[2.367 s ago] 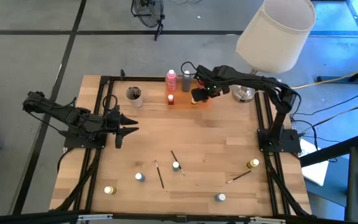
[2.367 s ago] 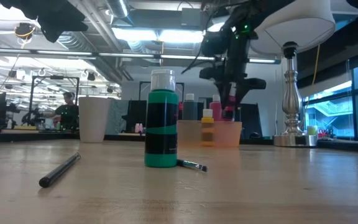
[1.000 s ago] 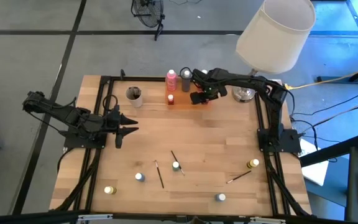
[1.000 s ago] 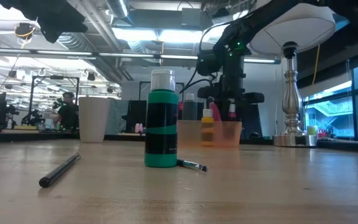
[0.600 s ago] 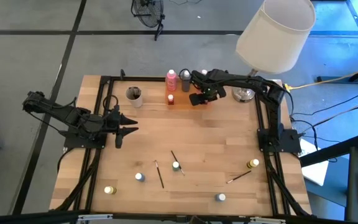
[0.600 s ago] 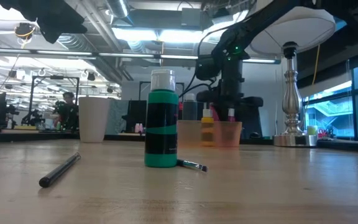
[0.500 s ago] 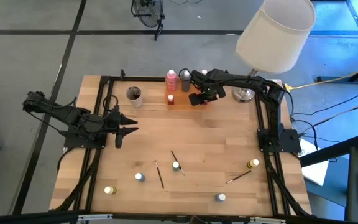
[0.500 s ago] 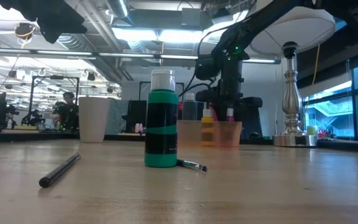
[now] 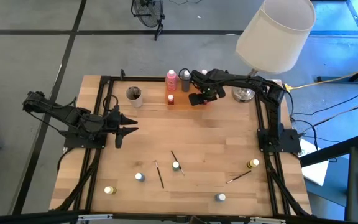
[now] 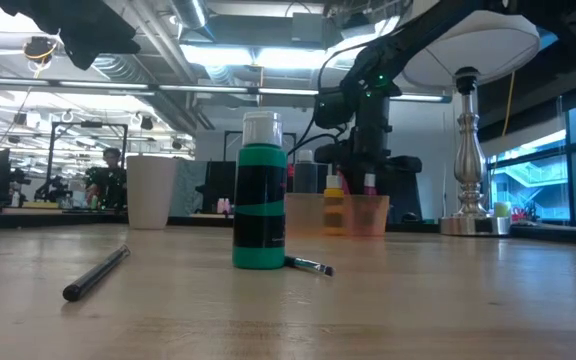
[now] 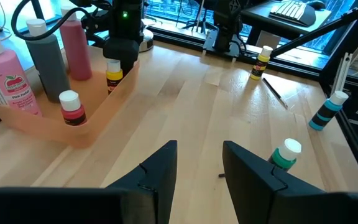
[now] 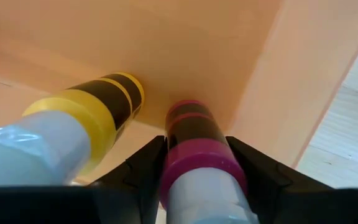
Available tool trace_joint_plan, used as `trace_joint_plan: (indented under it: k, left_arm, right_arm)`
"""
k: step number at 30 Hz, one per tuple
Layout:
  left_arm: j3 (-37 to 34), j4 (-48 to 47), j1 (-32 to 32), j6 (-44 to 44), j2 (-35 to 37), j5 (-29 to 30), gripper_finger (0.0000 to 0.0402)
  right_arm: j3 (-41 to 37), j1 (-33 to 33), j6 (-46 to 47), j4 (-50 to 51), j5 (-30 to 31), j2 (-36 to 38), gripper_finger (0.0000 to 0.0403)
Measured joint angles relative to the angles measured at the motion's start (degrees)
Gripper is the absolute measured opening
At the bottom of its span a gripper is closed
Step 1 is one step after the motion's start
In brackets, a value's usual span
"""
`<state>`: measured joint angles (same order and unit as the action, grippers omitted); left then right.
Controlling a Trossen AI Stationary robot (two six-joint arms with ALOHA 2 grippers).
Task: Pick & Place Paint Supplies
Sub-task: Put the dark pink paint bottle into the orange bin
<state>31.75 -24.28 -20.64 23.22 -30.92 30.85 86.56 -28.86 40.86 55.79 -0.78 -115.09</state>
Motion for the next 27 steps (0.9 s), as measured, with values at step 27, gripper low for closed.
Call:
trace_joint_plan:
  k: [27]
  left_arm:
    - [0.0, -1.7, 0.0, 0.0, 0.0, 0.0, 0.0125]
  right_arm:
    - [3.9, 0.1, -0.9, 2.9, -2.9, 0.0, 0.0242]
